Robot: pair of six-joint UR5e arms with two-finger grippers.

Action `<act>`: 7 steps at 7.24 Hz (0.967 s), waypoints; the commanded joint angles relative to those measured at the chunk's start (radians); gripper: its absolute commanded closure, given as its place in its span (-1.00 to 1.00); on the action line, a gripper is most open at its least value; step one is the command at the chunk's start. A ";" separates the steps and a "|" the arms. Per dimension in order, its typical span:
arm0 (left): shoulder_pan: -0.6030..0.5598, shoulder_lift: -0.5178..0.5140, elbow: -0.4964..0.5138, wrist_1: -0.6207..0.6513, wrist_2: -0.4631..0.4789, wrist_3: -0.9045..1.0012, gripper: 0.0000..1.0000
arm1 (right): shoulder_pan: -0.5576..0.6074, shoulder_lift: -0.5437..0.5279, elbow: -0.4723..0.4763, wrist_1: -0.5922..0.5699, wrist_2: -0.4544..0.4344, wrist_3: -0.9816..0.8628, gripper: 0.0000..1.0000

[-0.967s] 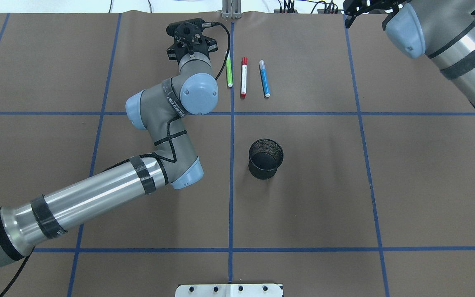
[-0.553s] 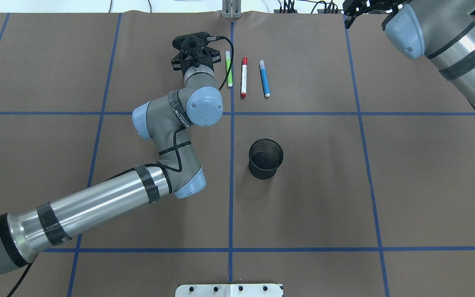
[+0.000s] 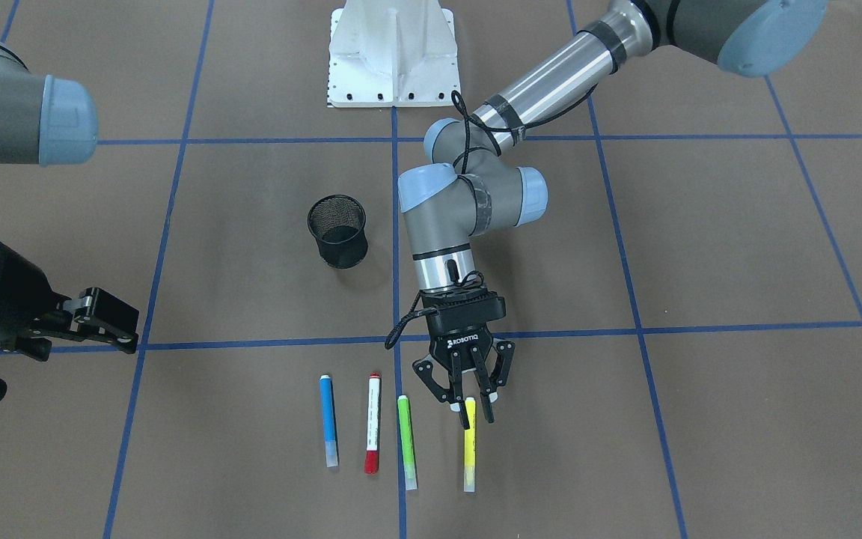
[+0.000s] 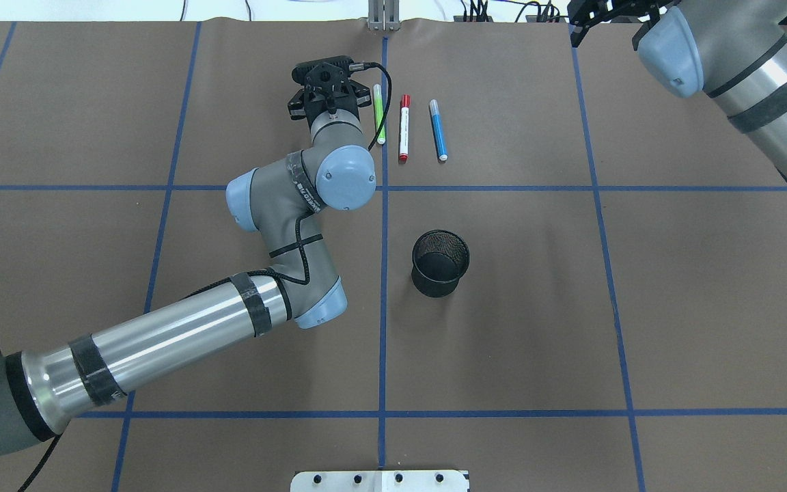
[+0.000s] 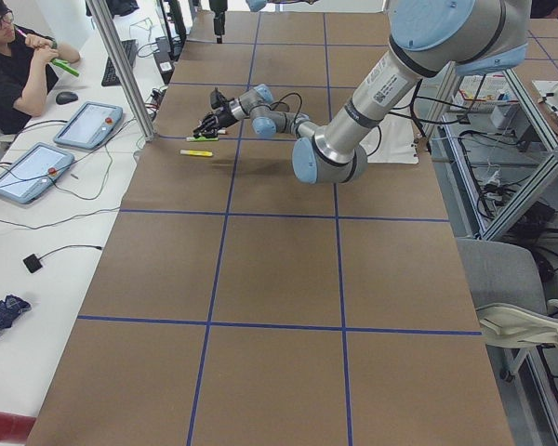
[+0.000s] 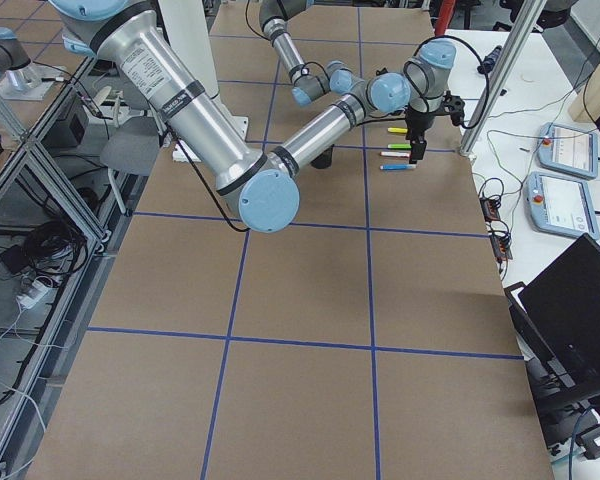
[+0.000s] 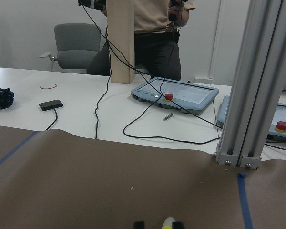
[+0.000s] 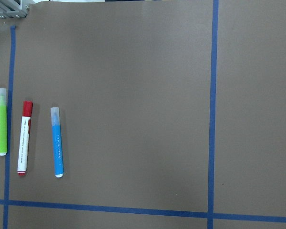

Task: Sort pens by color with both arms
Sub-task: 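Lower the yellow highlighter beside the green highlighter and release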

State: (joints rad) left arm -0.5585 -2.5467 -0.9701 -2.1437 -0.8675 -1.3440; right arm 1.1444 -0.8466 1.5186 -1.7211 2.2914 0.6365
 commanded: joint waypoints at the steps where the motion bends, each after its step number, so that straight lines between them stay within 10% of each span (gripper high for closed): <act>1: 0.000 -0.003 0.001 0.001 -0.007 0.006 -1.00 | 0.000 0.000 0.000 0.000 -0.003 0.000 -0.99; 4: -0.027 -0.003 -0.120 -0.001 -0.095 0.171 -1.00 | 0.000 -0.002 -0.001 0.000 -0.003 -0.014 -0.99; 7: -0.226 0.105 -0.303 0.056 -0.577 0.249 -1.00 | 0.012 -0.005 -0.006 -0.006 -0.050 -0.023 -0.99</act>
State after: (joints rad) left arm -0.7038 -2.5008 -1.2048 -2.1201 -1.2442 -1.1208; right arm 1.1512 -0.8492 1.5136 -1.7264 2.2634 0.6165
